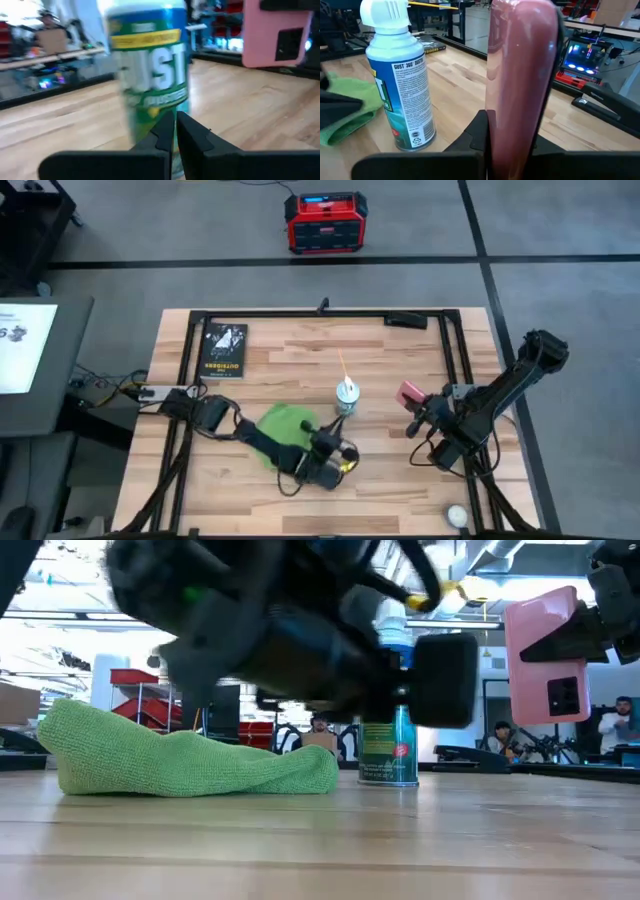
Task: Apply microfiber cloth
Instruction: Spray the pink cellphone using the spray bottle
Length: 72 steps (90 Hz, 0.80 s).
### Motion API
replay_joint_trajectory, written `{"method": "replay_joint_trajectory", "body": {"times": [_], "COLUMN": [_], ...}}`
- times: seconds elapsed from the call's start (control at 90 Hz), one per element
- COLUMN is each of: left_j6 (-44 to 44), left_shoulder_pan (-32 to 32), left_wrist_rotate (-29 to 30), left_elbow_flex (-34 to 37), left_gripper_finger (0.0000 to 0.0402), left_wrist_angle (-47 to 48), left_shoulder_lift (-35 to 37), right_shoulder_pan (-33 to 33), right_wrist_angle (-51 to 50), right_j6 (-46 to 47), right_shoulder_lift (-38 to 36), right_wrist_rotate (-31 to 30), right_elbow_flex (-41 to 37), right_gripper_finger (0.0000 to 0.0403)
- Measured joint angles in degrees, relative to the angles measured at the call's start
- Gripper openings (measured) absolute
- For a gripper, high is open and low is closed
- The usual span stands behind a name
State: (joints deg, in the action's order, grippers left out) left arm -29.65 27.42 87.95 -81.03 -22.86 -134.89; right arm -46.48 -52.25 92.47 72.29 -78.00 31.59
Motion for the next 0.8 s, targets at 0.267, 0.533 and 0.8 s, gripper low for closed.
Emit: {"method": "replay_joint_trajectory", "body": {"times": [0.267,0.533,0.8], "left_j6": [-1.05,22.75,57.22], "left_shoulder_pan": [0.56,-0.78,-0.84], "left_wrist_rotate": [-4.57,-10.33,-14.34], "left_elbow_flex": [0.00,-2.88,-21.00], "left_gripper_finger": [0.0000,0.0000,0.0000], "left_wrist_angle": [-1.60,-20.90,-28.21], "left_shoulder_lift": [0.00,-0.04,-0.03], "right_shoulder_pan": [0.00,-0.01,0.00], "right_wrist_angle": [0.31,0.44,0.48], "right_j6": [0.01,0.00,0.02], "right_shoulder_lift": [0.02,0.02,0.02], "right_wrist_rotate": [-0.01,-0.04,-0.01], "right_elbow_flex": [0.00,0.02,0.02], "right_gripper_finger": [0.0012,0.0012,0.0012]}}
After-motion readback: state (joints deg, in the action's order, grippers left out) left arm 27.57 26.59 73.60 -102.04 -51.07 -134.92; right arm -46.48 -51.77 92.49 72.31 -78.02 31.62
